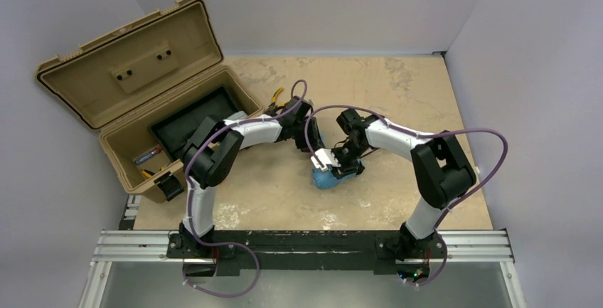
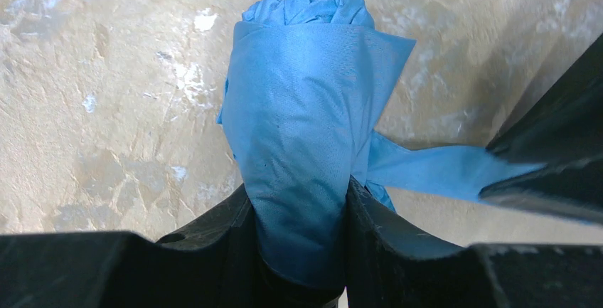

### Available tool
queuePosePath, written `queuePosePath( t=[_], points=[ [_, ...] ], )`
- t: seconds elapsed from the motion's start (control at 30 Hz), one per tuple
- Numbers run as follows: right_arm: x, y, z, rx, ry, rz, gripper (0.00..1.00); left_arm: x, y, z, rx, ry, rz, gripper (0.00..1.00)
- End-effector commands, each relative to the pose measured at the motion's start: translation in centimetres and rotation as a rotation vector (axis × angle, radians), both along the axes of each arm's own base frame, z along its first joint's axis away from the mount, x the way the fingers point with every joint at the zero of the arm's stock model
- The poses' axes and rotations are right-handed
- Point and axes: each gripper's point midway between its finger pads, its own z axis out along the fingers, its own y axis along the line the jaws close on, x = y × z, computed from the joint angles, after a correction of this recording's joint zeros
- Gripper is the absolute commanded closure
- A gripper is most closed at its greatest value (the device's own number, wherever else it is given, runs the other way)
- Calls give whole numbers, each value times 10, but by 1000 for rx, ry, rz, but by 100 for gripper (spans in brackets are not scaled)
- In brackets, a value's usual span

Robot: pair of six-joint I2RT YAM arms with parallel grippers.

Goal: Put away the umbrella

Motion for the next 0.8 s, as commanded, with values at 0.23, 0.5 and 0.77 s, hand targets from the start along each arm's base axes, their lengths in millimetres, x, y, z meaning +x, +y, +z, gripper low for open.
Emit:
queuePosePath(
  t=[0.23,0.5,0.77],
  points=[
    [-13,-80,-57,-290,193,-187,100,19,29,99,-60,-223,88,68],
    [-18,-85,-61,-294,341,-240,100,-17,73,141,16,-589,4,65],
    [-22,-89,-66,-316,469,-271,100,-74,70,175,26,-1226,-235,44]
  ],
)
